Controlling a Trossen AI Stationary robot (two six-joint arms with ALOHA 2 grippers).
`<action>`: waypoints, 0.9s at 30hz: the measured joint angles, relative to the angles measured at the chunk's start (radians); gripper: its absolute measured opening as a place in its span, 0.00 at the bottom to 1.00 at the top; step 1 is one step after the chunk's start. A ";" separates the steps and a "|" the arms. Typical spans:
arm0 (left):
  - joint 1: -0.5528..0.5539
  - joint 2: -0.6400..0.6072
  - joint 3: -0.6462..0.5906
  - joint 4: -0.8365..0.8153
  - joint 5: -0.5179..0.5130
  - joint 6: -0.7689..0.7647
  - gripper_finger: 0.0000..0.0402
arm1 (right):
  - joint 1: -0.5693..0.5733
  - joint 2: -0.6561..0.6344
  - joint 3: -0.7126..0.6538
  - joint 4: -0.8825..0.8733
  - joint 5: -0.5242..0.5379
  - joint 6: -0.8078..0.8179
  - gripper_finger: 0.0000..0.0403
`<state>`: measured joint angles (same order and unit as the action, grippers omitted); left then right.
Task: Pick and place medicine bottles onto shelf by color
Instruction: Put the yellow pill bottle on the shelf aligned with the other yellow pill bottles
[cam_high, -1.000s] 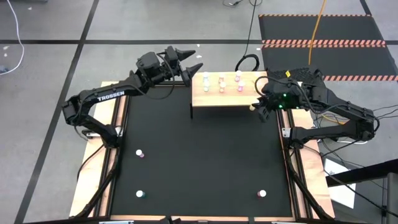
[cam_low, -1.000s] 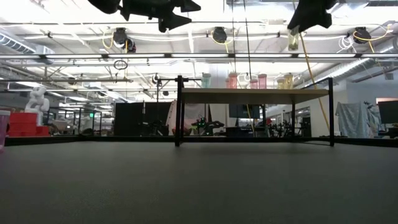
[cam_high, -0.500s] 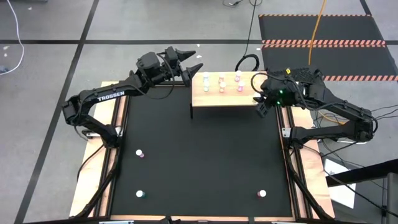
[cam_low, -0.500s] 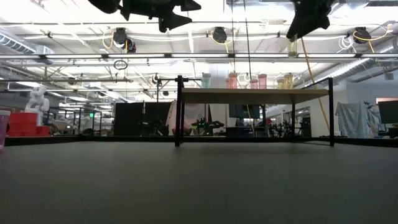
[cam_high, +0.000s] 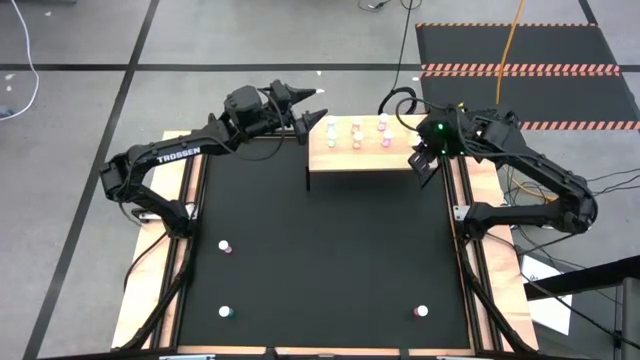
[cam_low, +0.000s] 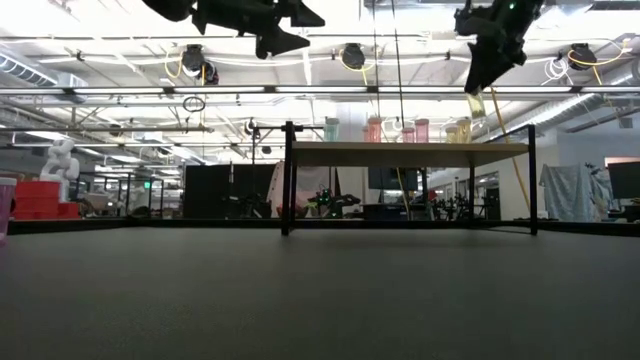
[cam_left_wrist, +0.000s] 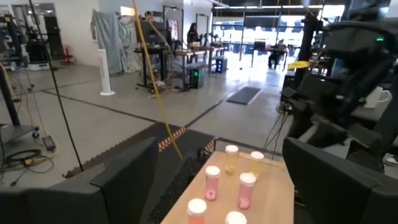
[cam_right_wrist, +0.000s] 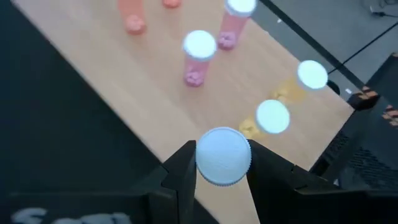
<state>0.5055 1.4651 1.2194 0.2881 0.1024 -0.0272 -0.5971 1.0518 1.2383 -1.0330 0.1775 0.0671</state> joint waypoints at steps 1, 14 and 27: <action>-0.002 0.000 0.000 -0.003 0.000 0.002 0.86 | -0.013 0.000 -0.012 0.016 -0.012 -0.003 0.29; -0.024 0.000 0.000 -0.008 0.000 0.006 0.86 | -0.058 -0.059 -0.260 0.270 -0.074 -0.001 0.29; -0.024 0.000 0.000 -0.008 0.000 0.006 0.86 | -0.106 -0.170 -0.269 0.309 -0.238 0.057 0.29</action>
<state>0.4816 1.4647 1.2190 0.2803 0.1027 -0.0214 -0.7031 0.8822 0.9691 -0.7239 -0.0605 0.1239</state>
